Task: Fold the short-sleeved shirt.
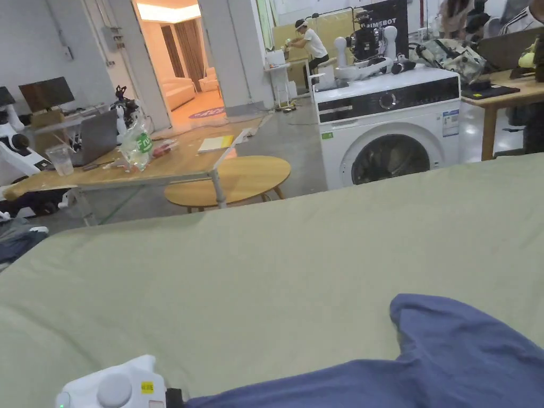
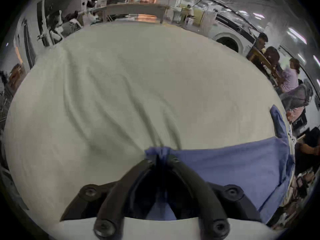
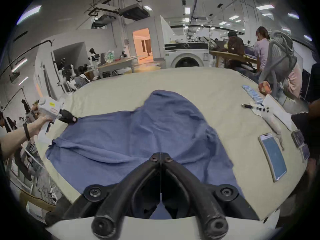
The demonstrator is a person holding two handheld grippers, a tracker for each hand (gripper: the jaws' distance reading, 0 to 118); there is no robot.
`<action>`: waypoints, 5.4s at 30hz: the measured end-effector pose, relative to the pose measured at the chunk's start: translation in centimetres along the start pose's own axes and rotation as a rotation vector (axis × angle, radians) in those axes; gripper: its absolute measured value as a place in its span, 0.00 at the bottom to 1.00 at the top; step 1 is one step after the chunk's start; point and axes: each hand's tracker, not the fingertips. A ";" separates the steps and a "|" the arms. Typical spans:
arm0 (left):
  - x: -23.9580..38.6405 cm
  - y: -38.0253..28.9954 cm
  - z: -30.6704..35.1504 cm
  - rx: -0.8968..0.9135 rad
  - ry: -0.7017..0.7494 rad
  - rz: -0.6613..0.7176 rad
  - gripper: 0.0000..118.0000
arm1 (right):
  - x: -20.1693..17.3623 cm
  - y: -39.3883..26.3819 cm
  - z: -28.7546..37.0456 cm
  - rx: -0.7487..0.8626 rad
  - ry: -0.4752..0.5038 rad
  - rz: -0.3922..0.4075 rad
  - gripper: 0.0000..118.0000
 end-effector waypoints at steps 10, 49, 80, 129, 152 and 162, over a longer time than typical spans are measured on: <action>2.9 0.2 0.0 -0.026 0.076 -0.181 0.00 | 7.1 10.0 -9.5 -0.127 -0.072 -0.031 0.51; -3.8 -20.1 15.9 0.179 -0.148 -0.220 0.00 | 4.5 -5.1 7.0 -0.173 -0.119 0.073 0.00; 11.3 -18.4 22.4 0.622 -0.272 -0.362 0.00 | -10.2 1.1 3.0 0.155 0.133 -0.009 0.00; -2.8 -15.7 21.9 0.426 -0.501 0.255 0.05 | -9.0 -1.4 2.8 0.046 0.239 -0.073 0.00; 14.8 -18.9 4.0 -0.132 -0.500 -0.171 0.01 | -6.1 -3.6 4.6 -0.006 0.238 -0.162 0.00; 4.7 -15.7 13.4 0.158 -0.712 0.040 0.69 | -7.4 -3.5 3.4 -0.028 0.263 -0.139 0.00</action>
